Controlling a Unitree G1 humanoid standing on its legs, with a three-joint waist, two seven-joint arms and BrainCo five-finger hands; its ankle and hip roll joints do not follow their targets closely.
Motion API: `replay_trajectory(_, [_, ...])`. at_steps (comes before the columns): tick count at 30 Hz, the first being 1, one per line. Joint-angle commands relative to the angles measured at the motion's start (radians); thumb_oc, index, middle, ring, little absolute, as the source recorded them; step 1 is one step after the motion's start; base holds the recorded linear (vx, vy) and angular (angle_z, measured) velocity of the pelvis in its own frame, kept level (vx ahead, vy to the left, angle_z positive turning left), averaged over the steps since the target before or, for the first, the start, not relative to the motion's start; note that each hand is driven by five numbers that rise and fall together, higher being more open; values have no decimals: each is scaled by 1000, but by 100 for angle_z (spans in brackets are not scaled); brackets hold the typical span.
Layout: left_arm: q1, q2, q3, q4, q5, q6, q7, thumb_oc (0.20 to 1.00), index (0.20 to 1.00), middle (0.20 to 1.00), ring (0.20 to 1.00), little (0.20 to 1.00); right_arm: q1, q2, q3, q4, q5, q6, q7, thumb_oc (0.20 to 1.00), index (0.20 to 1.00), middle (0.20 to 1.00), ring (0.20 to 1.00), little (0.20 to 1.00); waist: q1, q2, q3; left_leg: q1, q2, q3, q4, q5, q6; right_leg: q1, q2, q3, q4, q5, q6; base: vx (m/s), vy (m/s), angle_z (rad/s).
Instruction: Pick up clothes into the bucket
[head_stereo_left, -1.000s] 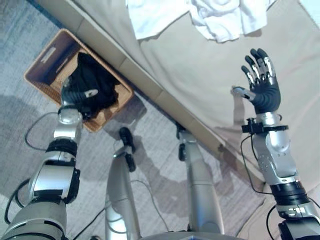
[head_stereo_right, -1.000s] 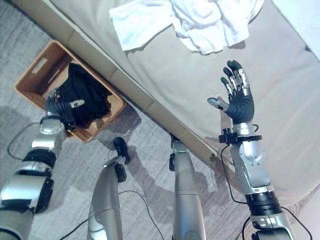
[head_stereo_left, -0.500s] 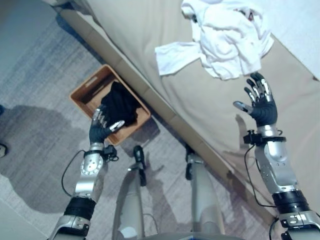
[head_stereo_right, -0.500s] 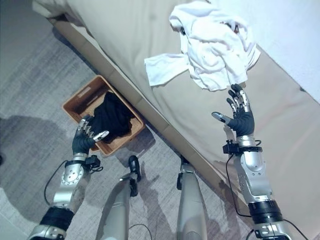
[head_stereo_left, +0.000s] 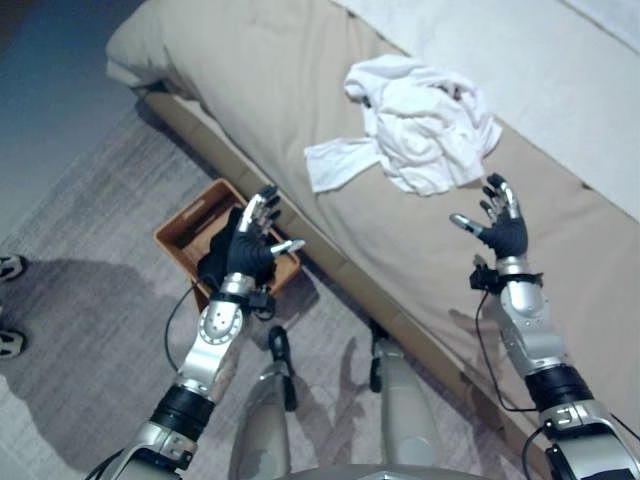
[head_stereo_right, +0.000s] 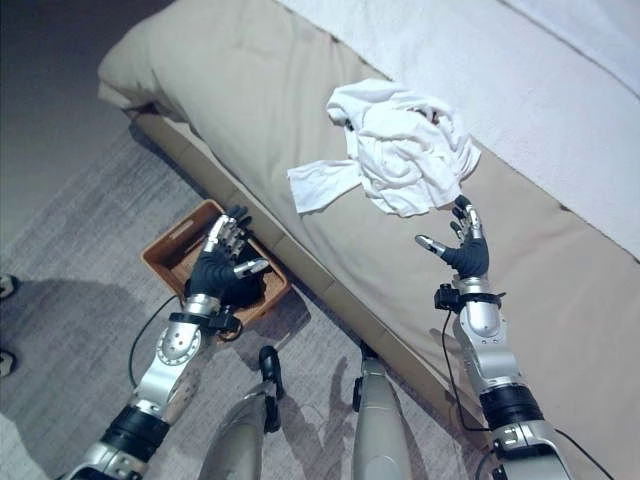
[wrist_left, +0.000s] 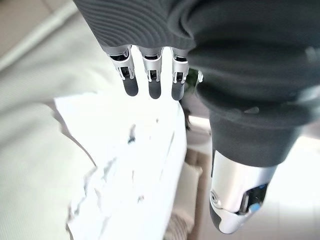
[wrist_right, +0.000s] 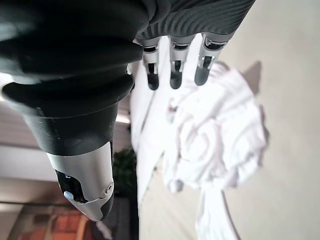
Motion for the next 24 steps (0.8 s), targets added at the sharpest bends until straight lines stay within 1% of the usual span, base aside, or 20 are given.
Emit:
replay_trajectory(1, [23, 5, -17, -7, 53, -61, 8, 1000, 1000, 1000, 1000, 1000, -54, 7, 29, 19, -67, -28, -65, 1000, 1000, 1000, 1000, 1000, -19, -4, -77, 0, -1, -86, -67, 71, -24, 43, 11, -20, -66, 98, 49, 78, -25, -9])
replay_trajectory(2, [36, 1, -21, 2, 53, -61, 12, 1000, 1000, 1000, 1000, 1000, -60, 15, 40, 37, -101, -19, -84, 1000, 1000, 1000, 1000, 1000, -16, -5, -79, 26, 4, -80, -69, 64, -22, 64, 16, -15, -69, 94, 50, 157, -42, -21])
replay_trajectory(3, [60, -2, -23, 21, 44, -59, 22, 1000, 1000, 1000, 1000, 1000, -81, 25, 75, 91, -182, 12, -115, 1000, 1000, 1000, 1000, 1000, -10, -5, -84, 63, 13, -70, -63, 51, -18, 93, 21, -4, -63, 87, 51, 121, -28, -25])
replay_trajectory(4, [61, -2, -22, 20, 44, -59, 22, 1000, 1000, 1000, 1000, 1000, -82, 26, 76, 92, -183, 12, -117, 1000, 1000, 1000, 1000, 1000, -10, -5, -81, 67, 14, -69, -63, 50, -18, 96, 22, -3, -63, 87, 51, 114, -34, -25])
replay_trajectory(5, [80, 2, -18, 30, 39, -60, 22, 1000, 1000, 1000, 1000, 1000, -103, 21, 105, 117, -256, 41, -133, 1000, 1000, 1000, 1000, 1000, -6, -7, -79, 88, 18, -60, -56, 39, -17, 111, 28, 4, -57, 82, 53, 57, -23, -27])
replay_trajectory(7, [115, 15, -16, 39, 49, -63, 32, 1000, 1000, 1000, 1000, 1000, -154, 18, 154, 172, -346, 72, -161, 1000, 1000, 1000, 1000, 1000, 5, -4, -64, 121, 32, -46, -30, 17, -14, 129, 41, 21, -35, 63, 51, 59, -16, -30])
replay_trajectory(8, [115, 15, -16, 39, 49, -63, 32, 1000, 1000, 1000, 1000, 1000, -156, 19, 155, 173, -346, 72, -162, 1000, 1000, 1000, 1000, 1000, 6, -4, -62, 123, 33, -44, -28, 16, -14, 130, 42, 22, -34, 63, 50, 31, -11, -27])
replay_trajectory(10, [136, 21, -20, 69, 58, -62, 44, 1000, 1000, 1000, 1000, 1000, -218, 15, 182, 210, -406, 90, -189, 1000, 1000, 1000, 1000, 1000, 13, -1, -44, 125, 40, -33, 10, -2, -8, 124, 54, 43, -10, 53, 47, 6, -24, -22])
replay_trajectory(11, [134, 20, -20, 69, 59, -63, 44, 1000, 1000, 1000, 1000, 1000, -220, 15, 183, 211, -406, 90, -189, 1000, 1000, 1000, 1000, 1000, 13, -1, -43, 124, 41, -33, 13, -4, -9, 122, 54, 44, -8, 52, 47, -30, -23, -15])
replay_trajectory(14, [136, 35, -32, 91, 86, -62, 70, 1000, 1000, 1000, 1000, 1000, -293, -7, 188, 253, -446, 107, -244, 1000, 1000, 1000, 1000, 1000, 21, 8, -12, 81, 44, -33, 66, -15, -2, 76, 63, 49, 28, 45, 39, -91, -22, -12])
replay_trajectory(15, [134, 40, -34, 87, 92, -58, 86, 1000, 1000, 1000, 1000, 1000, -325, -21, 180, 254, -456, 112, -275, 1000, 1000, 1000, 1000, 1000, 22, 14, 4, 33, 43, -39, 94, -19, 2, 36, 66, 51, 48, 42, 34, -94, -18, -10])
replay_trajectory(16, [133, 40, -34, 87, 92, -58, 86, 1000, 1000, 1000, 1000, 1000, -326, -21, 180, 255, -456, 112, -276, 1000, 1000, 1000, 1000, 1000, 21, 15, 2, 28, 43, -40, 97, -20, 2, 31, 66, 50, 50, 41, 34, -81, -27, -6])
replay_trajectory(20, [126, 56, -42, 53, 112, -59, 122, 1000, 1000, 1000, 1000, 1000, -388, -52, 168, 267, -489, 127, -349, 1000, 1000, 1000, 1000, 1000, 26, 33, 30, -73, 29, -62, 139, -20, 7, -56, 55, 35, 100, 35, 27, -92, -19, 5])
replay_trajectory(23, [115, 72, -34, 18, 120, -64, 142, 1000, 1000, 1000, 1000, 1000, -451, -108, 177, 290, -513, 138, -385, 1000, 1000, 1000, 1000, 1000, 31, 49, 50, -160, 23, -72, 162, -17, 4, -131, 42, 28, 129, 35, 28, -137, -22, 18])
replay_trajectory(24, [103, 85, -35, -7, 134, -68, 162, 1000, 1000, 1000, 1000, 1000, -515, -132, 184, 316, -501, 147, -399, 1000, 1000, 1000, 1000, 1000, 35, 50, 62, -205, 17, -75, 158, 3, 2, -172, 35, 25, 128, 50, 28, -106, -35, 17])
